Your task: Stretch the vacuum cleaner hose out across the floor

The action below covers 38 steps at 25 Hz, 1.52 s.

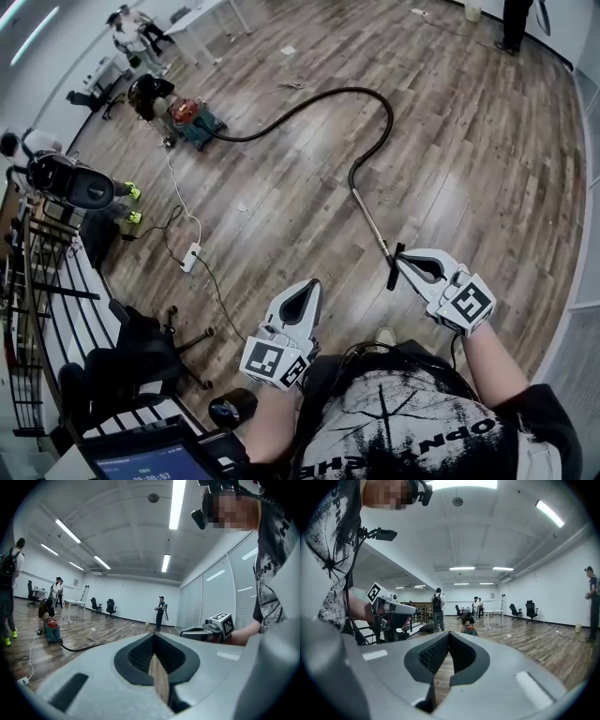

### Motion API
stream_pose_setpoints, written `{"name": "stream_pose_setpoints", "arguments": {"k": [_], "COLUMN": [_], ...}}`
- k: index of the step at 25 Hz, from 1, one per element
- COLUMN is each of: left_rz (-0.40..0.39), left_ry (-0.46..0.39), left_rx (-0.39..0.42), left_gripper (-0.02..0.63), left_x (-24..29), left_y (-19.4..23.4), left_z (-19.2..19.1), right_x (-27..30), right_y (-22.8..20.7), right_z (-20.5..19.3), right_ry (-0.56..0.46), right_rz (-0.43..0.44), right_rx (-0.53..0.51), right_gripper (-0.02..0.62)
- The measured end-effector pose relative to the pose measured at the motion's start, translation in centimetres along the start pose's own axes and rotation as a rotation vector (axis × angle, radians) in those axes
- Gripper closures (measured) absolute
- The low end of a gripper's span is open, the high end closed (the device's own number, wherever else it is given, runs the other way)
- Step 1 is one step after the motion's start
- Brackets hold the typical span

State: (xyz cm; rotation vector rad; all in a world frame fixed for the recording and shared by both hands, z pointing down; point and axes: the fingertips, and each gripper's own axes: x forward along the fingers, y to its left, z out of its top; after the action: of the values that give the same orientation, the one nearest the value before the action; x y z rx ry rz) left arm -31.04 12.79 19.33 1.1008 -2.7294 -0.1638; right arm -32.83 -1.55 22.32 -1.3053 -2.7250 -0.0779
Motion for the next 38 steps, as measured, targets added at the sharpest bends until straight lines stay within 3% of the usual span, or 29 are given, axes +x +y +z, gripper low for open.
{"name": "stream_pose_setpoints", "arguments": {"k": [3,13,27,30,38], "left_rz": [0.005,-0.028,-0.198,-0.239,-0.333], "left_ry": [0.008,0.021,0.035,0.043,0.081], "left_rx": [0.004,-0.031,0.034,0.046,0.019], "left_gripper": [0.606,0.606,0.607,0.607,0.606], "left_x": [0.9,3.3,6.3,6.5,8.9], "left_y": [-0.1,4.0,20.1,20.3,21.1], "left_z": [0.0,-0.9,2.3,2.1,1.3], "right_x": [0.0,4.4,19.7,19.8,21.0], "right_y": [-1.5,-3.3,-6.1,-6.2,-7.8], "right_z": [-0.1,0.2,4.6,5.3,5.7], "right_ry": [-0.013,0.041,0.016,0.0,-0.001], "right_rz": [0.005,-0.001,-0.146,-0.184,-0.237], "right_rx": [0.075,0.077,0.003,-0.016,0.056], "right_gripper": [0.589,0.589,0.589,0.589,0.589]}}
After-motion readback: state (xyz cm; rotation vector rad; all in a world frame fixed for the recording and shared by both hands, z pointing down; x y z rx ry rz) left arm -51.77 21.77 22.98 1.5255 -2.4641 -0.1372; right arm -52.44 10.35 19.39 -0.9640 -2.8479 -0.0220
